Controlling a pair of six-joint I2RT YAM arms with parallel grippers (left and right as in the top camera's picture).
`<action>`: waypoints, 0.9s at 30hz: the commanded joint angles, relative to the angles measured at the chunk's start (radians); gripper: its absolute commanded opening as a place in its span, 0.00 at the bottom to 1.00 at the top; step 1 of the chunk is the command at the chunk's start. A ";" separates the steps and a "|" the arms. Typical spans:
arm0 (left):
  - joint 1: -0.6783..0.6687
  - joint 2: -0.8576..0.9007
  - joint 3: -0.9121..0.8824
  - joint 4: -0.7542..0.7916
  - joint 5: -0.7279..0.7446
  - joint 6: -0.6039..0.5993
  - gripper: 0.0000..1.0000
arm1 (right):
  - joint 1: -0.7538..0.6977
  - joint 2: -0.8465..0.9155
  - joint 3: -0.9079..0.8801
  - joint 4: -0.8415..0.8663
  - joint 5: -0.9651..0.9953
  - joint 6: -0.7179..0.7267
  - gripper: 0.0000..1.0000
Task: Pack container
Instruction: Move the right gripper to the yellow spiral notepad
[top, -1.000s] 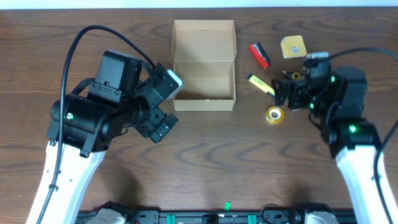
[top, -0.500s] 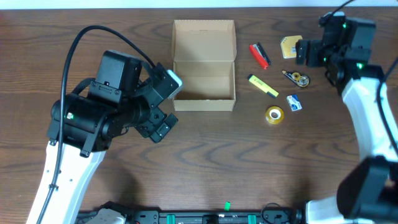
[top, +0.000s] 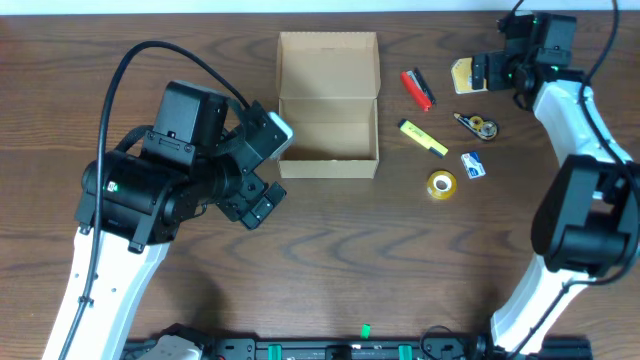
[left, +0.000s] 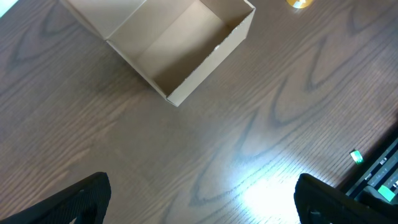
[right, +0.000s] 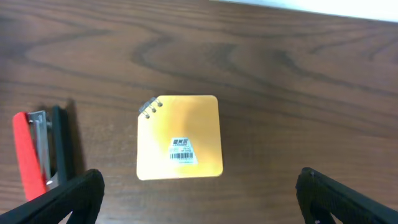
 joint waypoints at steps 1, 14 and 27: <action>0.000 -0.002 0.030 -0.003 -0.003 0.010 0.95 | 0.000 0.050 0.051 0.000 -0.012 -0.018 0.99; 0.000 -0.002 0.030 -0.003 -0.003 0.010 0.95 | 0.004 0.133 0.058 0.091 -0.081 -0.024 0.99; 0.000 -0.002 0.030 -0.003 -0.003 0.010 0.95 | 0.013 0.214 0.058 0.173 -0.106 -0.024 0.99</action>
